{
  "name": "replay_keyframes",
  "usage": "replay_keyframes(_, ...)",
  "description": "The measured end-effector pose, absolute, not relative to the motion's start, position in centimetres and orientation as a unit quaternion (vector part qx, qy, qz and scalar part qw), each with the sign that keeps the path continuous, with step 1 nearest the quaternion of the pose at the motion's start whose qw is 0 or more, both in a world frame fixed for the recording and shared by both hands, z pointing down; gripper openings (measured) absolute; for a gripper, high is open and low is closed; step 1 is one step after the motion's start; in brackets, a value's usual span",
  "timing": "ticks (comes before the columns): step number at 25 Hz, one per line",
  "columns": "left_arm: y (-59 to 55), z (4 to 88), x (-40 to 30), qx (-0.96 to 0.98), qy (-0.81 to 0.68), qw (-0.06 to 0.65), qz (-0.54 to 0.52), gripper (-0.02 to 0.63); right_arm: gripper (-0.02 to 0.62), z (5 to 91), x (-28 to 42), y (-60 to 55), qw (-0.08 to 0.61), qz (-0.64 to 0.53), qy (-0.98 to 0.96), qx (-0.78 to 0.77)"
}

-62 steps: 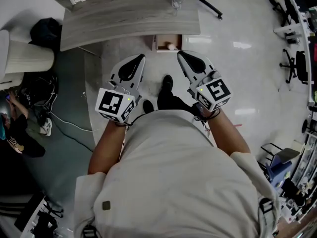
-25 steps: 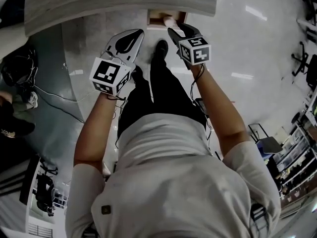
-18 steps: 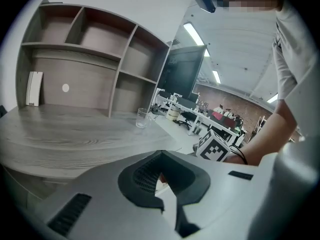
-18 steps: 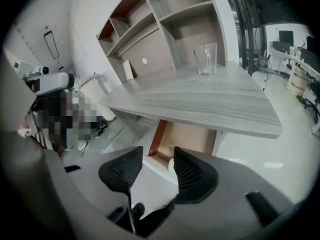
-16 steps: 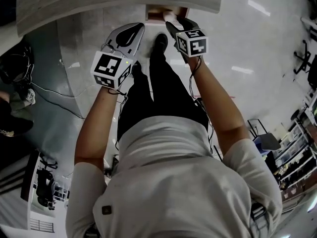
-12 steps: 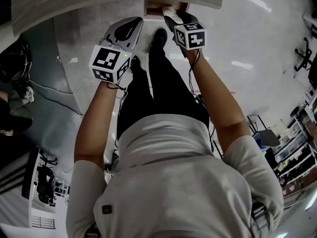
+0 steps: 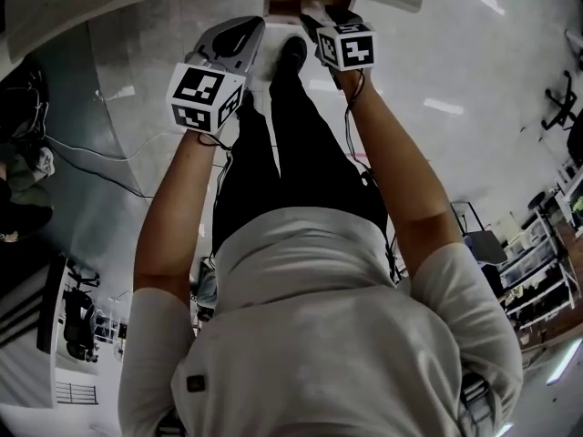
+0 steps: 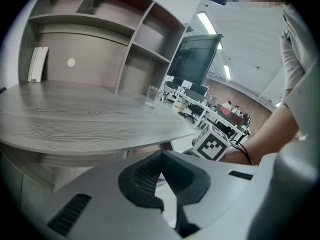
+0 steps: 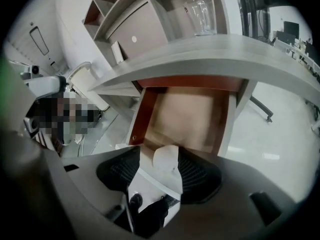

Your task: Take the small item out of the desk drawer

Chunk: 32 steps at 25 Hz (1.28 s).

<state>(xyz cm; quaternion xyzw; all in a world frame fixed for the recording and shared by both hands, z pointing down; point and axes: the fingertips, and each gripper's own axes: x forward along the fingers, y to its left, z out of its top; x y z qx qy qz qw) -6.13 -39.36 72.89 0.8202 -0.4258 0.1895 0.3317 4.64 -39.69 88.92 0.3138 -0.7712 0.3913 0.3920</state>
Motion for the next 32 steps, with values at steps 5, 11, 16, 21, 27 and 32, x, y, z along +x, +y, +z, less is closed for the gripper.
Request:
replay_keyframes(5, -40.2, 74.1, -5.0, 0.821, -0.42, 0.331, 0.199, 0.015, 0.239, 90.0, 5.1, -40.2, 0.404, 0.392, -0.766, 0.311)
replay_keyframes(11, -40.3, 74.8, -4.8, 0.821, -0.416, 0.337, 0.2, 0.015, 0.239, 92.5, 4.9, -40.2, 0.433, 0.407, -0.747, 0.298)
replay_keyframes(16, -40.0, 75.4, -4.9, 0.82, -0.414, 0.339, 0.203, 0.015, 0.193, 93.6, 4.8, -39.7, 0.468, 0.411, -0.732, 0.276)
replay_keyframes(21, -39.8, 75.3, -4.9, 0.817, -0.417, 0.341, 0.205, 0.015, 0.173, 93.5, 5.0, -39.6, 0.474, 0.404, -0.735, 0.27)
replay_keyframes(27, -39.1, 75.0, -4.8, 0.819, -0.416, 0.337, 0.207, 0.015, 0.16, 93.0, 5.3, -39.5, 0.469, 0.389, -0.744, 0.275)
replay_keyframes(32, -38.3, 74.0, -5.1, 0.82, -0.417, 0.333, 0.207, 0.015, 0.158, 91.3, 5.1, -39.6, 0.454, 0.378, -0.756, 0.281)
